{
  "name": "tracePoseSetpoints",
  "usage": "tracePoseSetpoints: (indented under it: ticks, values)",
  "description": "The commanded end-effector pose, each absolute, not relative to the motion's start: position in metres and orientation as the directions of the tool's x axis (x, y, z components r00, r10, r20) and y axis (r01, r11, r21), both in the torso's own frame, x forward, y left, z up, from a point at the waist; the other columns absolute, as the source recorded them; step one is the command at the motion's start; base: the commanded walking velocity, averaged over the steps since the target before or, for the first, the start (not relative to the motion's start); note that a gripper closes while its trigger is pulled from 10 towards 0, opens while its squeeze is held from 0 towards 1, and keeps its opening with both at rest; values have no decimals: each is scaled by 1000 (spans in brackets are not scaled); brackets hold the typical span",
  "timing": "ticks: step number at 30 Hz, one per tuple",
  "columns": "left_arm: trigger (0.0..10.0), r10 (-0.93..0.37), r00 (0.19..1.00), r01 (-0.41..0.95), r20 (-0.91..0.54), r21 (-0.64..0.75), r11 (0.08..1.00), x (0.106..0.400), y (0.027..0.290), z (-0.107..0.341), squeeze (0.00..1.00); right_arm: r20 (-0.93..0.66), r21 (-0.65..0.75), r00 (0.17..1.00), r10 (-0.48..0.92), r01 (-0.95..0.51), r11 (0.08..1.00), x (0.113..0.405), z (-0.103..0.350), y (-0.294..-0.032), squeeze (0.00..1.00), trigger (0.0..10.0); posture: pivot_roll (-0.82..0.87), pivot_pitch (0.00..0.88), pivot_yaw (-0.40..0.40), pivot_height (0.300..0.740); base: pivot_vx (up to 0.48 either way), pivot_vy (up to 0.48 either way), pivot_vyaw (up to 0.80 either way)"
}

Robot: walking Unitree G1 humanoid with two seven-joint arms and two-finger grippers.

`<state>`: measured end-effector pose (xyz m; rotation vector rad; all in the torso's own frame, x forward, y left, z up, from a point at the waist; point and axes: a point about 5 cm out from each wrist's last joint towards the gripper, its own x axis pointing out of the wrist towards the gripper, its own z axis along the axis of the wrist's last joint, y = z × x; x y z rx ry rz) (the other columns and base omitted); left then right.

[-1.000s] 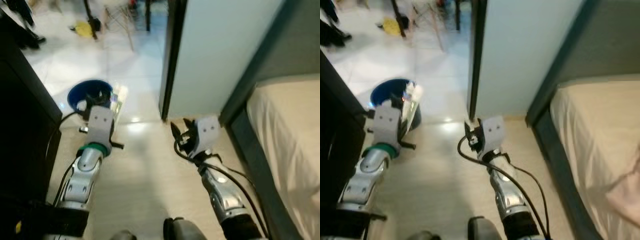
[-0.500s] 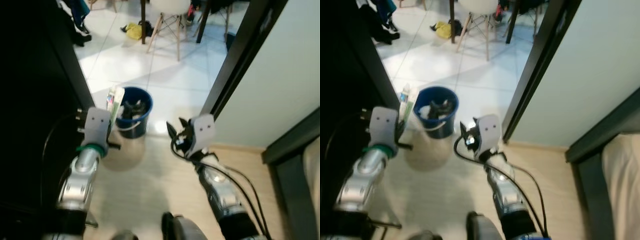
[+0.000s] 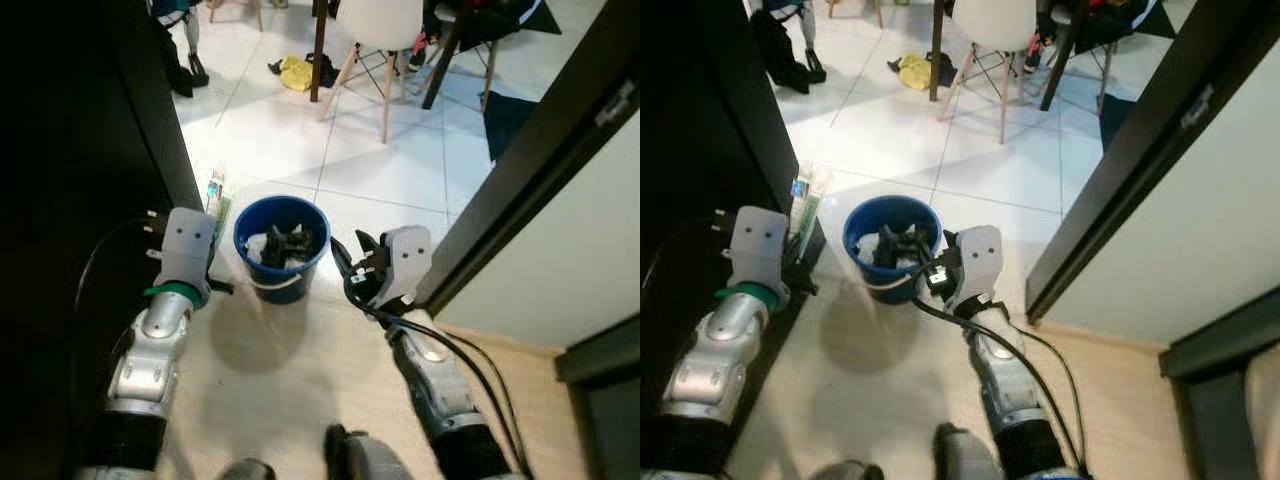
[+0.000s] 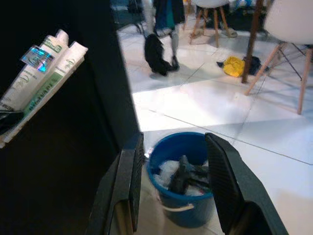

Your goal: Clean up the room

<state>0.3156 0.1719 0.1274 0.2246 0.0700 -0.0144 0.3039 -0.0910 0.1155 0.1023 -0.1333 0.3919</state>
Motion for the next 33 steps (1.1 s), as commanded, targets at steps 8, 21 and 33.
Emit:
tracePoseSetpoints:
  ticks: [8, 21, 33]
  values:
    - [10000, -47, 996, 60, -71, 192, 979, 321, 166, 124, 0, 100, -55, 967, 236, -231, 971, 314, 110, -121, 0, 10000, -23, 82, 1, 740, 463, 0, 0]
    - [10000, -211, 975, 216, -74, 70, 974, 330, 134, 131, 0, 120, -156, 993, -12, 31, 987, 326, 124, -194, 0, 10000, -33, 92, 13, 740, 463, 0, 0]
    - [10000, -290, 952, 298, -94, 76, 952, 333, 122, 131, 0, 122, -117, 992, -30, 45, 992, 325, 118, -184, 0, 10000, -30, 112, 40, 740, 461, 0, 0]
